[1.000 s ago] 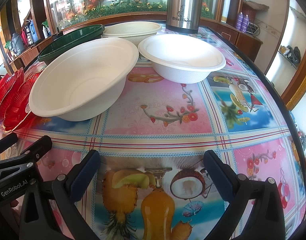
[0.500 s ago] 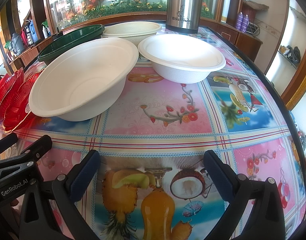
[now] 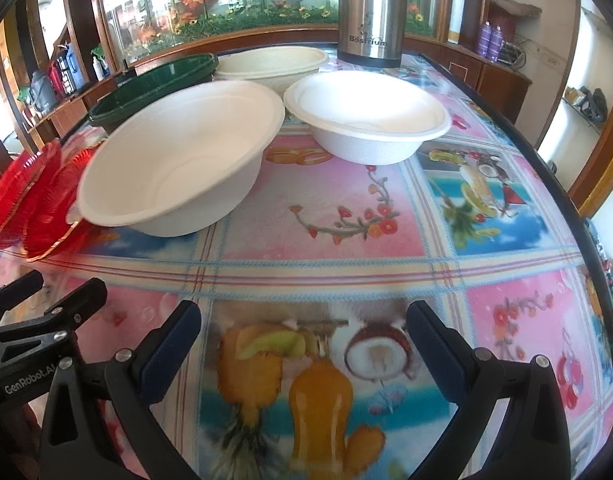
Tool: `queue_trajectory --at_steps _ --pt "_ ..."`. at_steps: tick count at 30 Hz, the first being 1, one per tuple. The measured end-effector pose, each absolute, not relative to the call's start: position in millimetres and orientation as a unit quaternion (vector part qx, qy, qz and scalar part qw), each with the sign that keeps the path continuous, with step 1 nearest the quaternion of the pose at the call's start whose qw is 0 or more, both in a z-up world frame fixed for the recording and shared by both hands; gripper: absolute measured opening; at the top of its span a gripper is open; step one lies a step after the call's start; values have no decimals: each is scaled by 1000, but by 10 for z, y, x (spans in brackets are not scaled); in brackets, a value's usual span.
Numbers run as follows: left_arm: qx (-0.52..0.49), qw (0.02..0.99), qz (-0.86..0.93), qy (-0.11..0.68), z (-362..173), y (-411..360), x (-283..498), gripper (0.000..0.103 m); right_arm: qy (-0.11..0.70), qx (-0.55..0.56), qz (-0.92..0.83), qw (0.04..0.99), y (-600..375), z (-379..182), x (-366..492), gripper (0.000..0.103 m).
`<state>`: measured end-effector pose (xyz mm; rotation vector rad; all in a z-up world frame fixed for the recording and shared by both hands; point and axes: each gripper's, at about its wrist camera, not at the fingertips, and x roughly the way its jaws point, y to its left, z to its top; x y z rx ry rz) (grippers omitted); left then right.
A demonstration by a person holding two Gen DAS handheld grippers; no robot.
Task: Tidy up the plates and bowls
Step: 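Grasp the large red 'Get Married' plate rim with the left tool and lift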
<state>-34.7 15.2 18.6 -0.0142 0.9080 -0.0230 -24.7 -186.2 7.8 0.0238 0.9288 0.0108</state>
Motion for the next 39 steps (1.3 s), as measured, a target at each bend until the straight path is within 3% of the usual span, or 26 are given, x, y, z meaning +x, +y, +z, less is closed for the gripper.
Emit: queue_trajectory --at_steps 10,21,26,39 --pt "5 918 -28 397 643 649 -707 101 405 -34 81 910 -1349 632 -476 102" --pt "-2 910 91 404 950 2046 -271 102 392 -70 231 888 -93 1027 289 100" --pt "-32 895 115 430 839 2538 -21 102 420 -80 262 865 395 896 697 82" --pt "-70 867 121 478 577 3108 495 99 475 -85 275 831 921 600 1308 67"
